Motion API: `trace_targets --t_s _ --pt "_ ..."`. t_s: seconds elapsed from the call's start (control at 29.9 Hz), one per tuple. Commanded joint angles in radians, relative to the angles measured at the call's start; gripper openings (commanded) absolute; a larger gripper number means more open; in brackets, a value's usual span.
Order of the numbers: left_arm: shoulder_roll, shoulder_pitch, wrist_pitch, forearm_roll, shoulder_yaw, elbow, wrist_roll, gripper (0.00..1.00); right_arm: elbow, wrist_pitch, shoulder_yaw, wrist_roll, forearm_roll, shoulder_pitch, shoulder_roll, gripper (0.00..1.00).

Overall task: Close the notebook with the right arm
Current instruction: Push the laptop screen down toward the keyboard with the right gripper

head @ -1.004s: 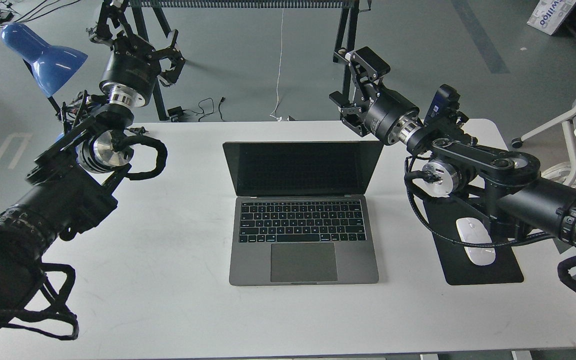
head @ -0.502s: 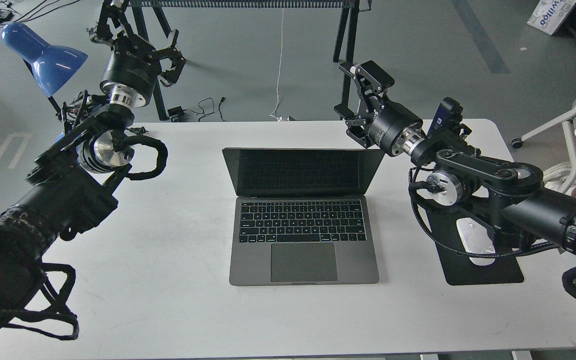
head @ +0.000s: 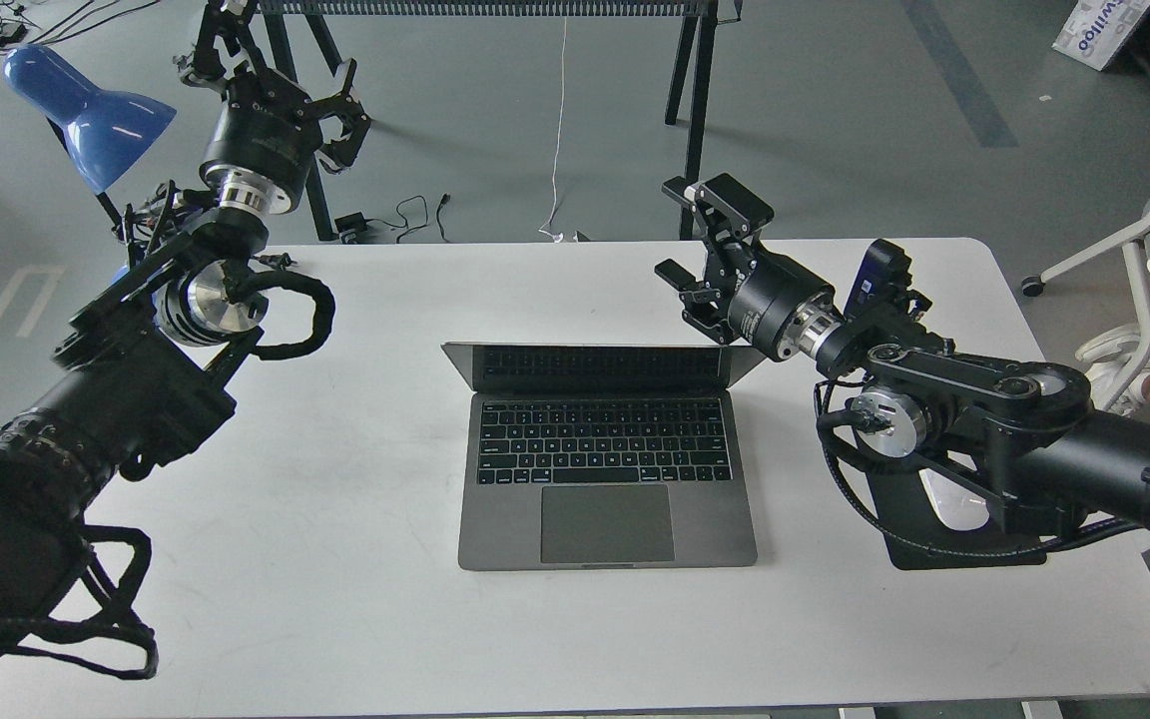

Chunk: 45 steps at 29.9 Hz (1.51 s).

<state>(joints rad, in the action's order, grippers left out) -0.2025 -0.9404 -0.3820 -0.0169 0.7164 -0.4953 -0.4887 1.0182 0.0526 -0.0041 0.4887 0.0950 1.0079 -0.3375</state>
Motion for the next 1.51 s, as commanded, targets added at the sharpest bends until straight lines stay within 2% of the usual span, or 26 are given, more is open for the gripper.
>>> trace_targets --t_s 0.0,0.33,1.47 --pt "0.0 0.0 0.0 0.0 0.0 0.001 0.0 1.0 0.06 -0.005 -0.016 0.0 0.0 -0.002 -0.057 0.99" --pt "0.0 0.0 0.0 0.0 0.0 0.0 0.0 1.0 0.187 -0.011 -0.02 0.0 0.002 -0.041 -0.163 0.99" --pt "-0.001 0.0 0.0 0.0 0.0 0.001 0.0 1.0 0.238 -0.066 -0.189 0.0 0.048 -0.192 -0.147 0.99"
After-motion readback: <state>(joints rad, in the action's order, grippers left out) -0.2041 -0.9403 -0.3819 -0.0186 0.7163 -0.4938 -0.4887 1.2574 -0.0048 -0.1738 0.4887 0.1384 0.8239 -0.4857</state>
